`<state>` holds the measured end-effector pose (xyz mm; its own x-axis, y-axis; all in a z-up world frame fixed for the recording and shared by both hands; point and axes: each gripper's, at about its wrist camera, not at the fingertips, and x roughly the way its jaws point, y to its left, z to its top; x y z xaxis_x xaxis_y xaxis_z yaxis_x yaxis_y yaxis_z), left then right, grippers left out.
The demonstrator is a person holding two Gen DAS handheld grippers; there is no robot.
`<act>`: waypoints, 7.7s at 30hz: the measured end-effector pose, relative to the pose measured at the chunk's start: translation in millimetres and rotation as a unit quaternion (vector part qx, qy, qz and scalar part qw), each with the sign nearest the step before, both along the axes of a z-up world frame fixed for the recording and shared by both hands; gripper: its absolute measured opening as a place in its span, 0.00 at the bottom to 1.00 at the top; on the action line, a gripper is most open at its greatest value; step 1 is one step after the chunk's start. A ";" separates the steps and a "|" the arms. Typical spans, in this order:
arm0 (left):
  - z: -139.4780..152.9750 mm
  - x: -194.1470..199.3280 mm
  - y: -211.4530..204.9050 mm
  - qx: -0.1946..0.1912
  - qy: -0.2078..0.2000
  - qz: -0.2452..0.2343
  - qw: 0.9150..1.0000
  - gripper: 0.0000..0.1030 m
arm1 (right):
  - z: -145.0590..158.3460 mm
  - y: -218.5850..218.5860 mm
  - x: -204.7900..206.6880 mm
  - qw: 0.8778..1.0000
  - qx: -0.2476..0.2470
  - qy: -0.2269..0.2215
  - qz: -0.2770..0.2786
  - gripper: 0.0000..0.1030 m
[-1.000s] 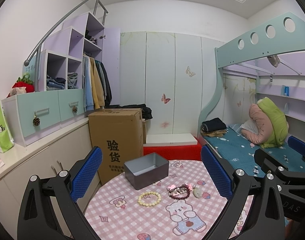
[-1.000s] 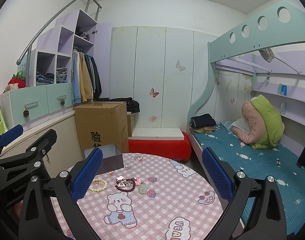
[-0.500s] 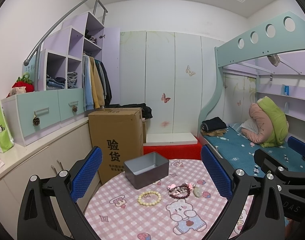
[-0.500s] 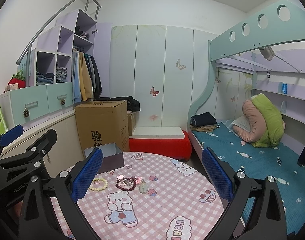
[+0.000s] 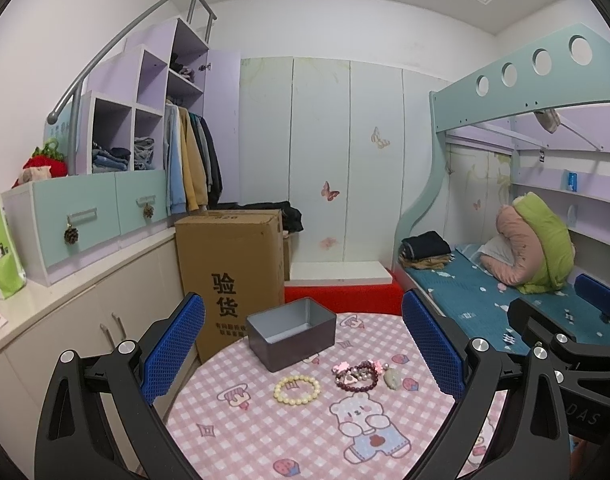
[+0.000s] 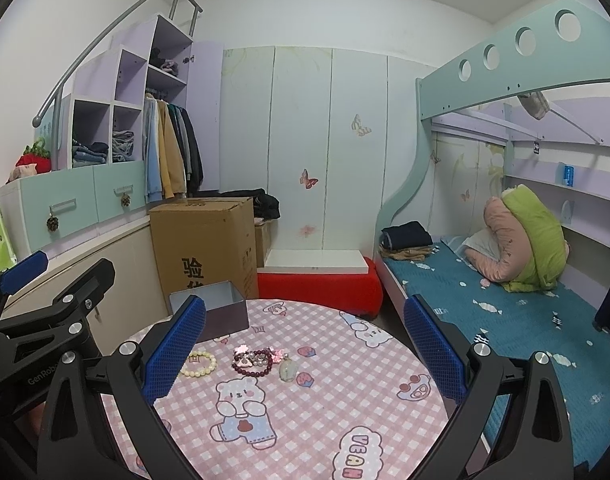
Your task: Organize jewelry
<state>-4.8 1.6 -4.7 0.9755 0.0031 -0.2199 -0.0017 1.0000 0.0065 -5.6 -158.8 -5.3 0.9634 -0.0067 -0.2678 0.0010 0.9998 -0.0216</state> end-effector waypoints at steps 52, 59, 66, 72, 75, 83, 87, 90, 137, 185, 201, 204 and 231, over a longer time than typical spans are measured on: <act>-195.1 212.0 56.9 -0.003 0.359 0.061 0.931 0.70 | -156.2 -37.7 186.4 0.965 0.032 0.257 0.045 0.94; -190.8 206.5 52.6 0.007 0.341 0.041 0.939 0.32 | -166.1 -29.1 211.6 0.950 0.011 0.302 0.080 0.94; -191.4 203.4 49.0 0.005 0.333 0.029 0.942 0.12 | -179.5 -11.3 233.4 0.942 -0.032 0.323 0.087 0.94; -190.2 203.6 52.6 -0.020 0.335 0.011 0.942 0.10 | -185.3 -5.3 244.2 0.941 -0.038 0.323 0.094 0.81; -190.0 203.6 52.5 -0.031 0.336 -0.004 0.941 0.10 | -183.8 -4.5 243.5 0.940 -0.033 0.322 0.105 0.72; -184.0 199.2 47.1 -0.050 0.332 -0.035 0.941 0.10 | -177.9 0.9 234.9 0.938 -0.033 0.320 0.127 0.27; -176.7 194.3 42.9 -0.059 0.329 -0.058 0.941 0.10 | -178.1 -1.6 230.5 0.938 -0.030 0.319 0.129 0.27; -167.6 188.3 41.9 -0.068 0.323 -0.076 0.941 0.10 | -174.7 -8.6 221.7 0.938 -0.017 0.321 0.132 0.27; -115.2 346.1 77.0 -0.077 0.348 -0.107 0.928 0.10 | -126.9 135.6 362.3 0.914 0.020 0.338 0.224 0.27; -69.7 287.8 73.9 -0.074 0.291 -0.086 0.950 0.68 | -90.7 123.0 328.0 0.919 -0.026 0.312 0.240 0.46; -122.1 220.1 4.0 -0.055 0.305 -0.081 0.947 0.68 | -114.1 -29.3 231.3 0.957 0.038 0.264 0.114 0.54; -139.1 227.1 -13.6 -0.054 0.335 -0.075 0.938 0.68 | -122.9 -37.2 225.9 0.957 0.049 0.264 0.108 0.55; -194.1 222.7 -15.0 0.042 0.398 -0.059 0.914 0.68 | -148.5 -46.2 223.7 0.944 0.096 0.281 0.142 0.62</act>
